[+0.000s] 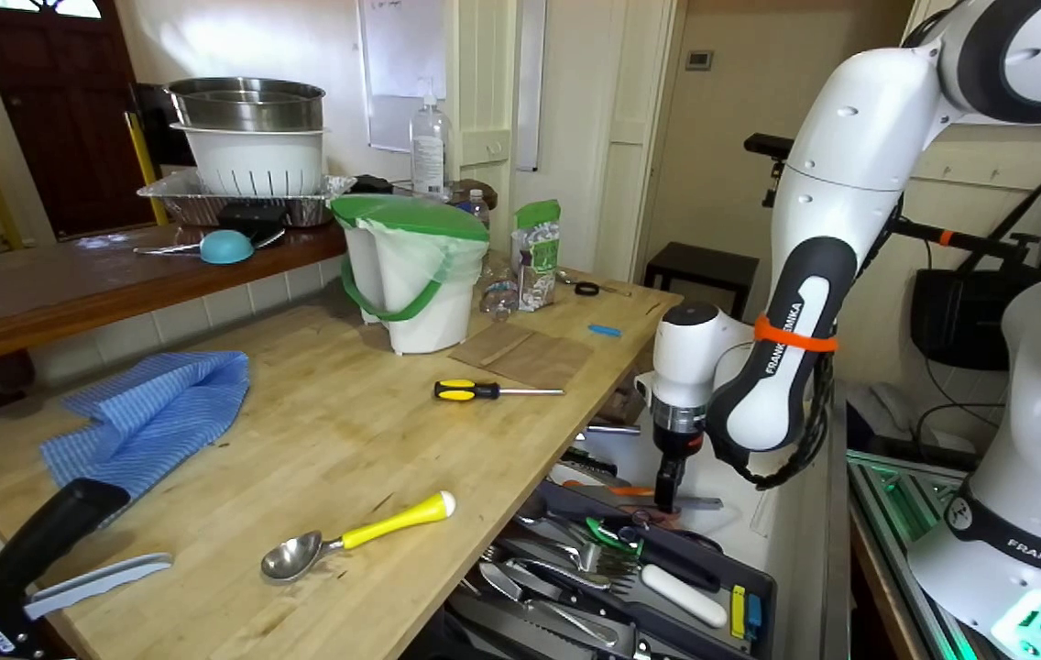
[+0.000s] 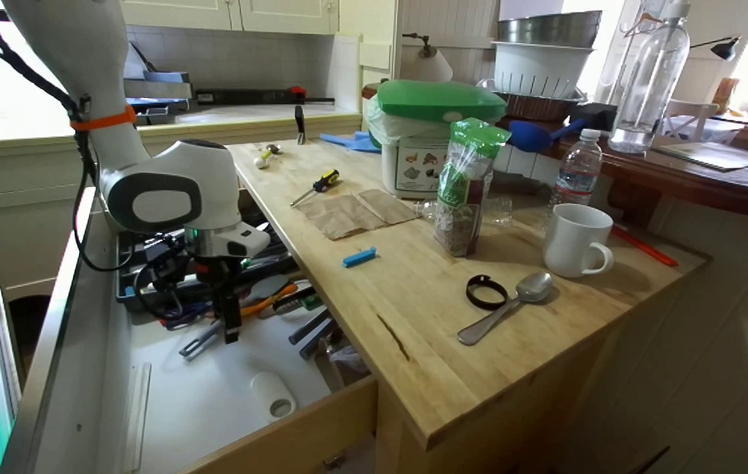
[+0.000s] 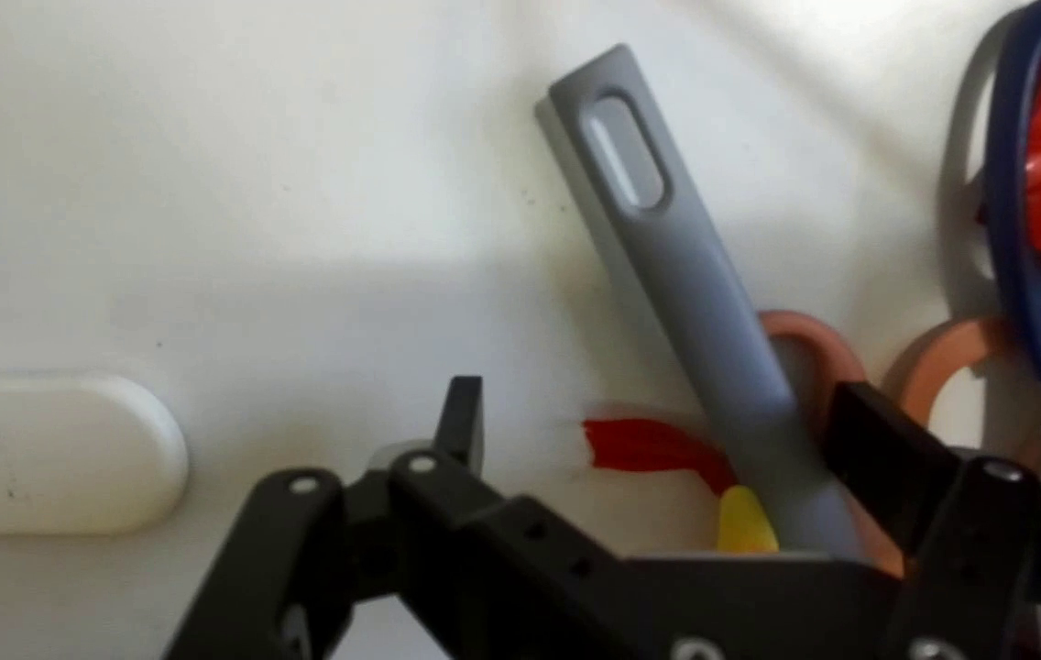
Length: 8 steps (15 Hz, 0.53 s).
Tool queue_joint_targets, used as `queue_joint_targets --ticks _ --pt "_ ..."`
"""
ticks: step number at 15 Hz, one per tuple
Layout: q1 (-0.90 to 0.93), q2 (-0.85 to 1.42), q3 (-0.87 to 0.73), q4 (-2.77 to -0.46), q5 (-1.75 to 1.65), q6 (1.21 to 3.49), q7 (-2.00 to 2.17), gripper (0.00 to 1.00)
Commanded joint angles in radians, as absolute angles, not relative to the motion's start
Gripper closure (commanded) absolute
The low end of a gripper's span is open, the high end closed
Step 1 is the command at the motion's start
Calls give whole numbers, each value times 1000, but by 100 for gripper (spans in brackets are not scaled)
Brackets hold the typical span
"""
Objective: Remove the grey object from the drawer
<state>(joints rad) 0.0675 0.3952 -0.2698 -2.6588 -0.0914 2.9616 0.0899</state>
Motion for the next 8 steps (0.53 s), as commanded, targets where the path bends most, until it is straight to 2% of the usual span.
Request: queue_joint_targets --ticks 1,2,6,8 --pt "108 431 -289 -2646 -107 2979 134 37" --pt "111 435 -286 -2645 -107 2980 135 47" --pt "126 441 -282 -2646 -105 2980 138 79" --pt "136 431 -288 -2651 -105 2975 144 92"
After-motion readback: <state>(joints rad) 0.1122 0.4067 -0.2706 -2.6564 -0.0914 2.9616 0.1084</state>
